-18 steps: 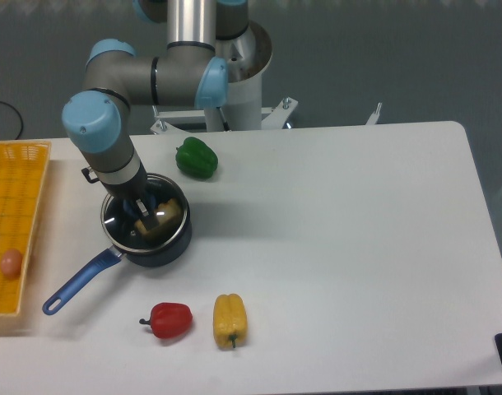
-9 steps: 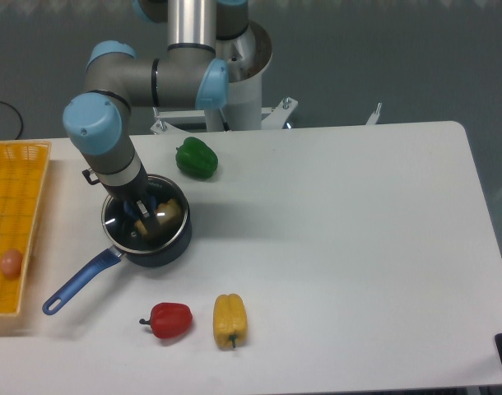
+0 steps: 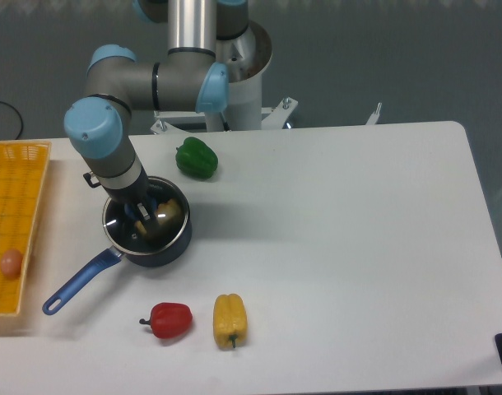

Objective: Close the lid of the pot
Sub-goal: 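Hold the lid on the saucepan and adjust its seating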

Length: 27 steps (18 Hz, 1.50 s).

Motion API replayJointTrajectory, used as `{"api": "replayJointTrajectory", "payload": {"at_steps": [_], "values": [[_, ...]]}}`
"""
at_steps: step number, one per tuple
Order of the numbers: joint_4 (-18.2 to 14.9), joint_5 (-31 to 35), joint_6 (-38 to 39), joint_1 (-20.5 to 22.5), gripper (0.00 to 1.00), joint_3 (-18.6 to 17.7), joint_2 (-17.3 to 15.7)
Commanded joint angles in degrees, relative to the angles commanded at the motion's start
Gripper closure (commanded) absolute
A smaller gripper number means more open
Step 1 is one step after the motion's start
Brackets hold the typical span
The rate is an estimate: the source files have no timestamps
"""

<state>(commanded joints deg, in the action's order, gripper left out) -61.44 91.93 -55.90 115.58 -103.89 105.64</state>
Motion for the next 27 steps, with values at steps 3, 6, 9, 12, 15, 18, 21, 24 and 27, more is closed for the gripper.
{"api": "replayJointTrajectory", "payload": {"at_steps": [3, 6, 9, 12, 15, 18, 21, 24, 27], "values": [[0.00, 0.00, 0.00, 0.00, 0.40, -0.09, 0.00], [0.00, -0.09, 0.00, 0.00, 0.37, 0.00, 0.00], [0.00, -0.09, 0.00, 0.00, 0.35, -0.09, 0.00], [0.00, -0.09, 0.00, -0.09, 0.34, -0.09, 0.00], [0.00, -0.09, -0.09, 0.00, 0.27, 0.00, 0.00], [0.00, -0.09, -0.26, -0.09, 0.21, 0.00, 0.00], [-0.09, -0.09, -0.44, 0.00, 0.20, 0.00, -0.09], [-0.09, -0.09, -0.61, 0.00, 0.12, 0.17, -0.09], [-0.09, -0.09, -0.62, 0.00, 0.07, 0.61, -0.53]]}}
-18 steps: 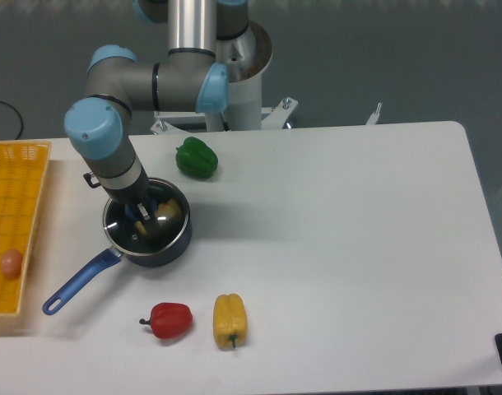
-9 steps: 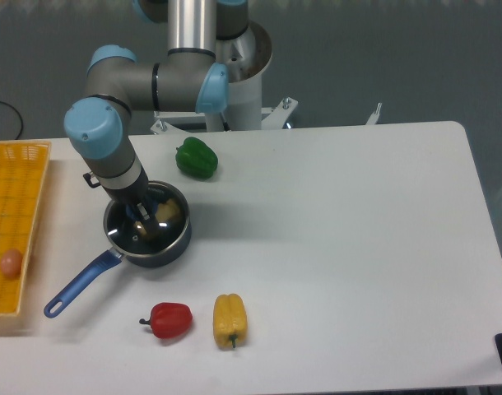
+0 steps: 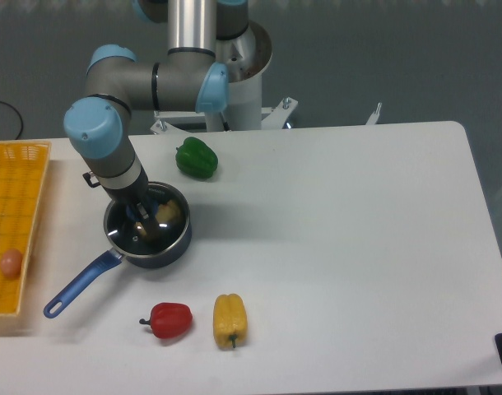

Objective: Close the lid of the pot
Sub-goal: 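Hold the lid on the saucepan and adjust its seating, then open the gripper to release the lid knob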

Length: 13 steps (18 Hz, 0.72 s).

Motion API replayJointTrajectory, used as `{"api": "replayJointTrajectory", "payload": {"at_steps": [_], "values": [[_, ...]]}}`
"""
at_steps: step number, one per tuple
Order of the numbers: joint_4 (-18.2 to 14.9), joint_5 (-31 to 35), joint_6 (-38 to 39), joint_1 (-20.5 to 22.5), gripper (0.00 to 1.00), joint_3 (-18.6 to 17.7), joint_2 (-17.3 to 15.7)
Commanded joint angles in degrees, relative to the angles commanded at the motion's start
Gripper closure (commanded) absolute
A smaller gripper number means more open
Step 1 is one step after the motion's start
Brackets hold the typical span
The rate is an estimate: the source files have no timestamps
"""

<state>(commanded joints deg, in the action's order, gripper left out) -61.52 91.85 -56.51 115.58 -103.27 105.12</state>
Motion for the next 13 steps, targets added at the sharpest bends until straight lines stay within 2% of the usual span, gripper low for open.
{"api": "replayJointTrajectory", "payload": {"at_steps": [5, 8, 13], "values": [[-0.18, 0.26, -0.09, 0.17, 0.04, 0.70, -1.14], [-0.53, 0.79, 0.09, 0.96, 0.00, 1.23, -2.90], [-0.79, 2.02, -0.78, 6.93, 0.00, 1.32, -5.45]]}}
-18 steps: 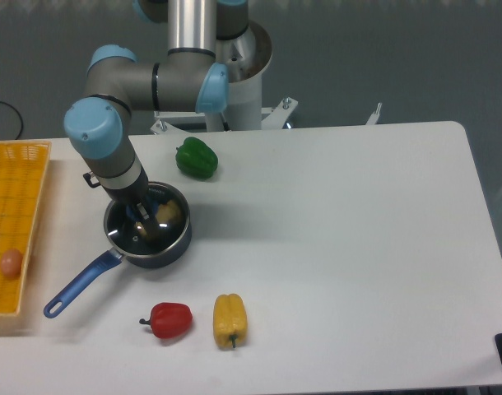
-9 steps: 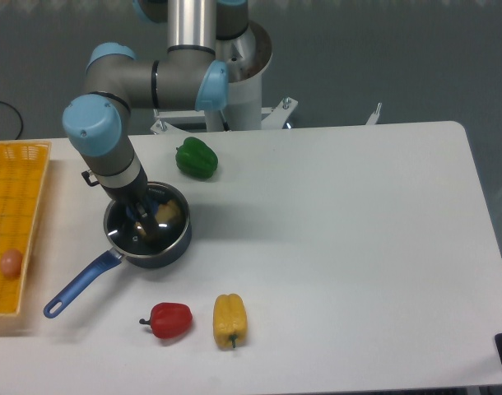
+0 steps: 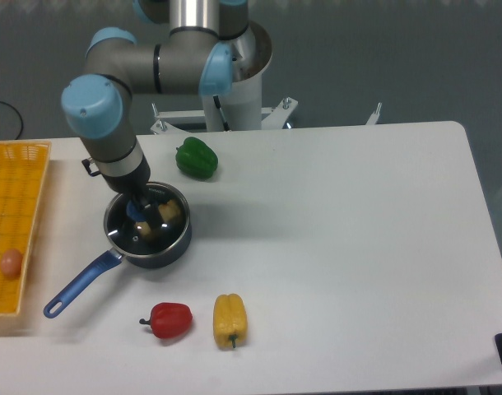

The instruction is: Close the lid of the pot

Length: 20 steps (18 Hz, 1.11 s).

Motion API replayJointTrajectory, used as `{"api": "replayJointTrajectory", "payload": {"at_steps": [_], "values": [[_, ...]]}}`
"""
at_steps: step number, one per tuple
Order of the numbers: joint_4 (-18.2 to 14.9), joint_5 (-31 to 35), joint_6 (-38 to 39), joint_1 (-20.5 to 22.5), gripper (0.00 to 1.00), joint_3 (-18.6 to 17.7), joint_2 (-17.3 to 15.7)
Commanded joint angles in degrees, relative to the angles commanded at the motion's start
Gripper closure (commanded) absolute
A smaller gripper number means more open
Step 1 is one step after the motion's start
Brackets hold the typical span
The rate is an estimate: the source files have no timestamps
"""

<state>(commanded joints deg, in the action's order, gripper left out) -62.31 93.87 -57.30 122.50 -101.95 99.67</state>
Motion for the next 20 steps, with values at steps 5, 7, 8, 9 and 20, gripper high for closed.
{"api": "replayJointTrajectory", "payload": {"at_steps": [5, 7, 8, 9, 20], "values": [[-2.11, -0.26, -16.75, 12.20, 0.00, 0.09, -0.79], [-1.94, -1.23, -24.93, 18.18, 0.00, 0.26, -0.53], [-1.67, -1.32, -28.79, 20.73, 0.00, 0.79, 0.08], [-1.67, -1.58, -32.31, 22.93, 0.00, 1.75, 1.30], [-1.23, -4.13, -52.47, 35.09, 0.00, 12.21, 14.14]]}}
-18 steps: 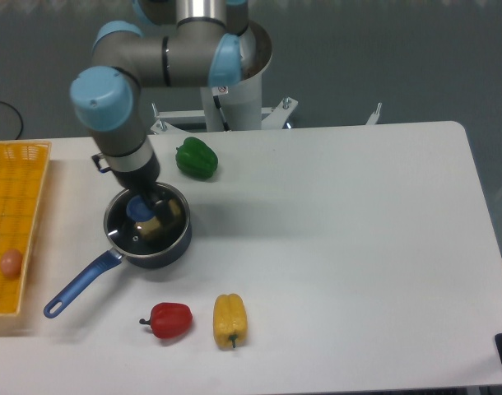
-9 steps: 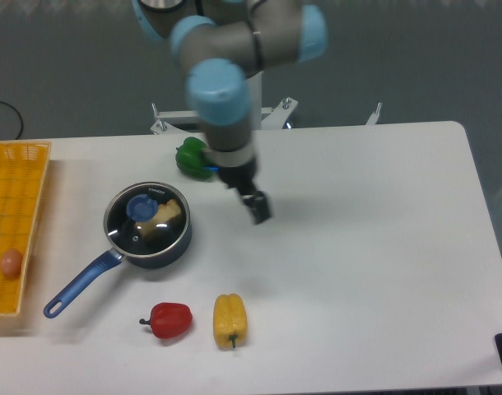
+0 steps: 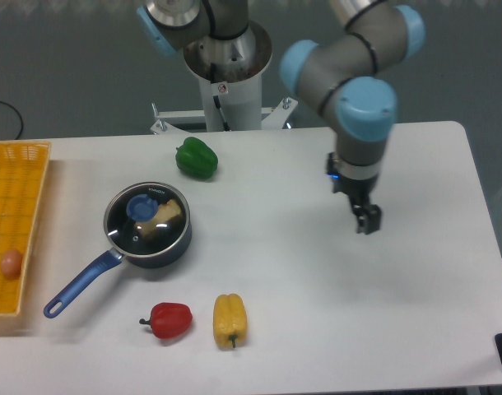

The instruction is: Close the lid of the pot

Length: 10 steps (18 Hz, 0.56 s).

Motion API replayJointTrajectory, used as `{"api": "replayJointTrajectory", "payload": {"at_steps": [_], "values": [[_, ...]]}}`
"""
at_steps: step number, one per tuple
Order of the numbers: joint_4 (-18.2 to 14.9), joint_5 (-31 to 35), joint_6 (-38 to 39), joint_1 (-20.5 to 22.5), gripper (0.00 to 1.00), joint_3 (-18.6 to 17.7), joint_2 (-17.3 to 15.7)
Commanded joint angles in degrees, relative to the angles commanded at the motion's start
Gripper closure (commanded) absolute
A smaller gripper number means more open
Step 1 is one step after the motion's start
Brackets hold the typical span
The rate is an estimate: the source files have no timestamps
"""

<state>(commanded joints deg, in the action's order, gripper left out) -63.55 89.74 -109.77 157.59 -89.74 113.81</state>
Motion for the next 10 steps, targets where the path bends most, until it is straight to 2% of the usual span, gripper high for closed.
{"api": "replayJointTrajectory", "payload": {"at_steps": [4, 10], "values": [[2.72, 0.35, -0.80, 0.09, 0.00, 0.44, 2.29], [2.90, 0.18, -0.97, 0.88, 0.00, 0.01, 2.65]]}}
